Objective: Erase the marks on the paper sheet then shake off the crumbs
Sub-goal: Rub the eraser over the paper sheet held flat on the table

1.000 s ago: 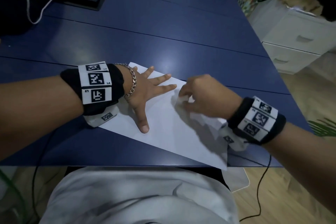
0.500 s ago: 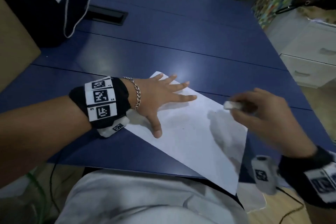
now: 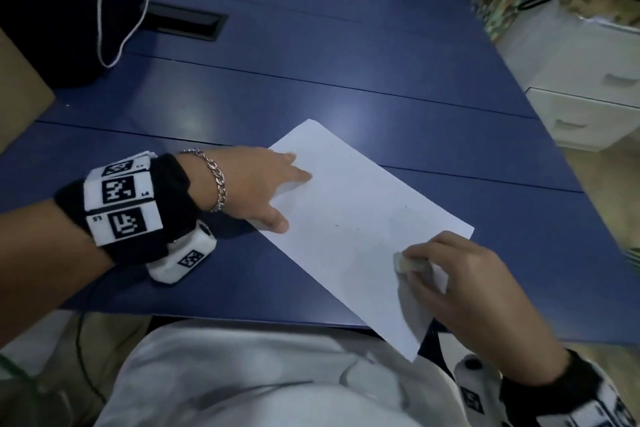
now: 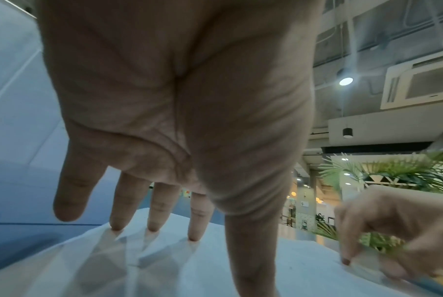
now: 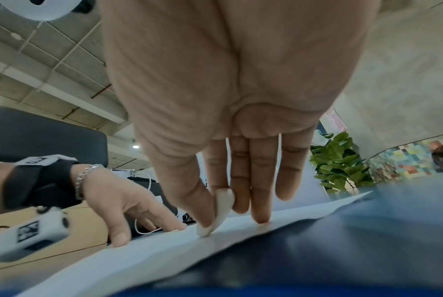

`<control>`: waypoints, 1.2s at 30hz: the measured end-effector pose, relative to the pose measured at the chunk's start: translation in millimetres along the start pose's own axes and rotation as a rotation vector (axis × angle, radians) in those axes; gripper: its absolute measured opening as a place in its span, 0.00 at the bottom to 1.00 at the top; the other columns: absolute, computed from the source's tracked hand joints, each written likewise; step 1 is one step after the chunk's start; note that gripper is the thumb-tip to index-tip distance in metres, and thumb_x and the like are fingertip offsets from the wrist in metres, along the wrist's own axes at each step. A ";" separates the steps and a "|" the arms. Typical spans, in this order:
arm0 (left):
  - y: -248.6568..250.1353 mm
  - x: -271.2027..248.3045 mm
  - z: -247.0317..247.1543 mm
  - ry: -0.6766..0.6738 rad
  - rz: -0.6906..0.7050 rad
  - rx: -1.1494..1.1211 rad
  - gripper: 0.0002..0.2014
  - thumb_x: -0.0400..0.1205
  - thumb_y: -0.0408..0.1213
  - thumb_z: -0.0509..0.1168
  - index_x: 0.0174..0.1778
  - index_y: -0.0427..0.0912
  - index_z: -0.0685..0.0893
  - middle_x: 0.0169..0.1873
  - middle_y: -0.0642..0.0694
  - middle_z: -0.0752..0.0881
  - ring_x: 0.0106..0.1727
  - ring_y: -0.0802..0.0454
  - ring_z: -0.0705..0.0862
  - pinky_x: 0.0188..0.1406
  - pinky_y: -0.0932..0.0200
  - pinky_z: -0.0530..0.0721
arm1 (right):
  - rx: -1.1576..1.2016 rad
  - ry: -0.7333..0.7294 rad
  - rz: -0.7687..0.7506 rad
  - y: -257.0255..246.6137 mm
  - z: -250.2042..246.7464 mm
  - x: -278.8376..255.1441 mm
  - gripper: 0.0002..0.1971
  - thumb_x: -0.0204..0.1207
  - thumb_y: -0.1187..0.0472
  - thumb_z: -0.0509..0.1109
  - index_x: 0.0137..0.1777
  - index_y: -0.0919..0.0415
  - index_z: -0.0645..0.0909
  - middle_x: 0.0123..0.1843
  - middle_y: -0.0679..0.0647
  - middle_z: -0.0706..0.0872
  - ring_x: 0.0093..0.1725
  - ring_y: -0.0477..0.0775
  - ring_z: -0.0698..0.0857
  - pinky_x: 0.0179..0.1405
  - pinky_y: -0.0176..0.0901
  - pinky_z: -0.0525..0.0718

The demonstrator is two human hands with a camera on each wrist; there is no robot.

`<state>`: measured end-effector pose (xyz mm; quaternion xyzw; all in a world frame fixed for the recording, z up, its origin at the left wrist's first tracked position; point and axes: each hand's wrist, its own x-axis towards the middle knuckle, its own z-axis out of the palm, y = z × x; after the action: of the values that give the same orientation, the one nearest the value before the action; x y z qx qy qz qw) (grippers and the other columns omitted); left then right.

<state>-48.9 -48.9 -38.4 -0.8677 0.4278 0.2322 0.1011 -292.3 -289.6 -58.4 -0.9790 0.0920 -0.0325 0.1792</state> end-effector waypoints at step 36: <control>48.9 -2.0 24.3 -0.031 -0.186 -0.126 0.70 0.55 0.91 0.63 0.85 0.76 0.28 0.89 0.40 0.27 0.88 0.17 0.36 0.81 0.14 0.51 | -0.141 -0.212 -0.254 -59.6 4.7 98.3 0.05 0.79 0.55 0.69 0.47 0.51 0.86 0.42 0.45 0.81 0.43 0.53 0.84 0.48 0.54 0.85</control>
<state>-96.2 -68.4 -57.5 -0.9045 0.3286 0.2616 0.0742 -185.3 -252.0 -38.6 -0.9908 -0.0497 0.0550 0.1133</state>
